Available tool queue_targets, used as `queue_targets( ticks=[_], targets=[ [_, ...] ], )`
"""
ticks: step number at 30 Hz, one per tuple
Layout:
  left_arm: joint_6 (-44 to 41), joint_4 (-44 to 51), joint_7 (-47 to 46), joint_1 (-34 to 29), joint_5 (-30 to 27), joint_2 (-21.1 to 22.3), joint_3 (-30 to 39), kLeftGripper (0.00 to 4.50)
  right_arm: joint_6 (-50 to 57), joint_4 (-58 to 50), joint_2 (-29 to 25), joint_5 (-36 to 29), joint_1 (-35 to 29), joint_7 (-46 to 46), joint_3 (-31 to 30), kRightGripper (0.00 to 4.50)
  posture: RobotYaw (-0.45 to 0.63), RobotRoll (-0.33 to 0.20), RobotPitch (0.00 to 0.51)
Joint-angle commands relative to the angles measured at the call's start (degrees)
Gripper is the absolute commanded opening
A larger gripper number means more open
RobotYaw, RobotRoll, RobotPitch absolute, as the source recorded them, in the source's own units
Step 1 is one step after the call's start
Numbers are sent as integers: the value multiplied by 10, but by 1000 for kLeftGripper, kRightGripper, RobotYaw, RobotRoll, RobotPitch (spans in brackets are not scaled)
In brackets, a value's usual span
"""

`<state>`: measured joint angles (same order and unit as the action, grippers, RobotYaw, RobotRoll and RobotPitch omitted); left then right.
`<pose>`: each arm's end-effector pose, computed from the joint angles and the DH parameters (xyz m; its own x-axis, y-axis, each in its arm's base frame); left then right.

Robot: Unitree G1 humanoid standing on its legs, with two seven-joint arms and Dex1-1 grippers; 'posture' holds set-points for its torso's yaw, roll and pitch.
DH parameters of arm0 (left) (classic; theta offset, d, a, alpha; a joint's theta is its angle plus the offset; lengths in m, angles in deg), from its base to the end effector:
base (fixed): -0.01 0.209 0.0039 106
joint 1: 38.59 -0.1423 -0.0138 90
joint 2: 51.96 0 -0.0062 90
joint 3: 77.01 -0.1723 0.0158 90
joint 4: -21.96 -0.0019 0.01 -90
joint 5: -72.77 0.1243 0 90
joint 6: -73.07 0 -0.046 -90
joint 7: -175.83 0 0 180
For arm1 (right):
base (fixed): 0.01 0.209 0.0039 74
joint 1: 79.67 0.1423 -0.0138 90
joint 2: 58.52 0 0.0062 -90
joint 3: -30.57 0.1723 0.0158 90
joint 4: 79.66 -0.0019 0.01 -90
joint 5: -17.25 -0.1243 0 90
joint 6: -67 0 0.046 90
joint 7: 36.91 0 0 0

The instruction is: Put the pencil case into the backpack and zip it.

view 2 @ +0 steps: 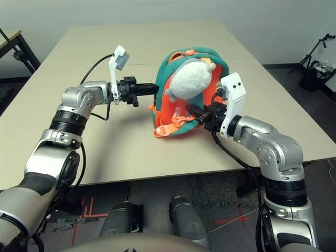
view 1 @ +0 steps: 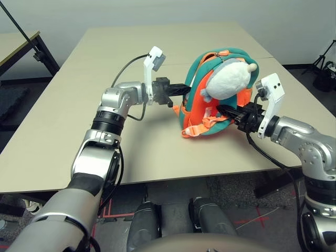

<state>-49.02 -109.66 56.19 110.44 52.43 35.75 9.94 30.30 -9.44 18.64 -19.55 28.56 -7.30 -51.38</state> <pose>0.3366 0.1366 0.1806 0.3261 -0.9393 -0.1071 0.9013 0.3431 -0.2645 0.2202 -0.2086 0.1615 0.7233 0.6627 -0.1941 -0.6401 0.7489 0.1716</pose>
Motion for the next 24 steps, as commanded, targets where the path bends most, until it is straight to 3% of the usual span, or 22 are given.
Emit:
queue_targets(
  ticks=[1,14,22,24],
  targets=[
    [24,-40,-9,18,19,-20,-4,0,3,-14,6,-13,-5,9,-13,267,-221,0,12],
    [53,-76,-13,21,51,-56,-13,0,-1,-10,12,-10,-1,8,-16,267,-209,0,11],
    [36,-40,-4,3,54,-68,-15,0,-1,-9,17,-5,1,9,-17,267,-221,0,11],
    [23,-24,6,11,49,-48,-7,385,0,-11,17,-5,0,9,-16,267,-221,0,11]
  ],
)
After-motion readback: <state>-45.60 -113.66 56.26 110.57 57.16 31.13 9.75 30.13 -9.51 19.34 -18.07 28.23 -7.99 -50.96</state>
